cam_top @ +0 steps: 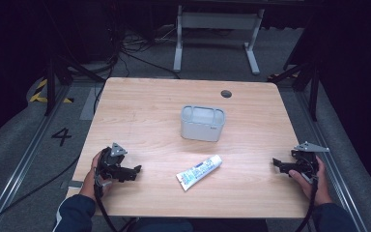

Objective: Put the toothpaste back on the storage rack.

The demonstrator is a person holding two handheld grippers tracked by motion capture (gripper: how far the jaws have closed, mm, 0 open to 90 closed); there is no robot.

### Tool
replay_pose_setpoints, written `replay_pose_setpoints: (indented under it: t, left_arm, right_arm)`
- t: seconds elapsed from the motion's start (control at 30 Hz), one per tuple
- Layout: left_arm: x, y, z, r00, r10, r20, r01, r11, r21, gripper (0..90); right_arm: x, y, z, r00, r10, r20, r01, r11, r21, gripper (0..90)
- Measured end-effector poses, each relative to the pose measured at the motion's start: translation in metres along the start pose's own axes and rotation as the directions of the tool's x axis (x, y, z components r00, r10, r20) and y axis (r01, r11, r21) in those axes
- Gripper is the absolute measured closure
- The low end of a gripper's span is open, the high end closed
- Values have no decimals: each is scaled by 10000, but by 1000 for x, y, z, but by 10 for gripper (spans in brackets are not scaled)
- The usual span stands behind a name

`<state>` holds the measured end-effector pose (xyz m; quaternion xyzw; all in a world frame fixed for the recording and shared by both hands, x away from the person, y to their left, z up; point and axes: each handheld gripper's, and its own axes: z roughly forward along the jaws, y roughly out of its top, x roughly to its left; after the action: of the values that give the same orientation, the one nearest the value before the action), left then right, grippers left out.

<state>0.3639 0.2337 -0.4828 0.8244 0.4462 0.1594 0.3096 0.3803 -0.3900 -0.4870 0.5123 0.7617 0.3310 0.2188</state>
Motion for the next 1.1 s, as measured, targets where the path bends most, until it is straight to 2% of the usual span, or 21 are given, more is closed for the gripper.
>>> replay_pose_setpoints:
  t: [0.17, 0.23, 0.27, 0.37, 0.4, 0.43, 0.47, 0.53, 0.63, 0.83, 0.97, 1.1]
  left_arm:
    - [0, -1, -2, 10000, 69, 34, -70, 9999, 76, 0]
    - [-1, -3, -2, 9999, 95, 116, -95, 9999, -33, 0]
    - [0, -3, -3, 9995, 319, 72, -318, 9995, -66, 0]
    - [-2, -5, -4, 9997, 218, 137, -217, 9998, -46, 1]
    - [-2, -5, -4, 9997, 184, 149, -184, 9998, -18, 1]
    - [-1, -5, -4, 9992, 389, 76, -389, 9992, -25, 1]
    - [-2, -6, -5, 9994, 298, 198, -297, 9995, -50, 1]
    - [-1, -7, -6, 9986, 427, 310, -428, 9991, 25, 1]
    - [1, -7, -6, 9968, 646, 470, -647, 9979, 15, 1]
    - [2, -7, -7, 9958, 749, 531, -754, 9971, 75, 2]
    - [3, -7, -6, 9951, 804, 572, -803, 9968, -29, 2]
    - [2, -8, -7, 9957, 729, 568, -729, 9973, -15, 3]
  right_arm:
    - [0, 0, 0, 10000, -54, -62, 54, 10000, 7, 100]
    - [-1, 1, 0, 9999, -84, -127, 85, 10000, 22, 100]
    - [-1, 1, 1, 9998, -113, -163, 114, 9999, 8, 100]
    - [-2, 2, 1, 9994, -237, -271, 239, 9997, 88, 106]
    - [-3, 3, 0, 9987, -385, -341, 390, 9991, 154, 116]
    - [-3, 4, 0, 9977, -497, -454, 507, 9985, 228, 124]
    - [-3, 5, 0, 9965, -656, -519, 671, 9974, 278, 125]
    - [-3, 7, -1, 9941, -924, -575, 944, 9949, 345, 145]
    - [0, 10, -2, 9882, -1403, -617, 1430, 9889, 410, 172]
    - [5, 12, -5, 9813, -1746, -808, 1767, 9840, 204, 179]
    - [10, 16, -7, 9716, -2040, -1197, 2062, 9785, 64, 201]
    - [18, 24, -13, 9569, -2491, -1491, 2479, 9684, -270, 217]
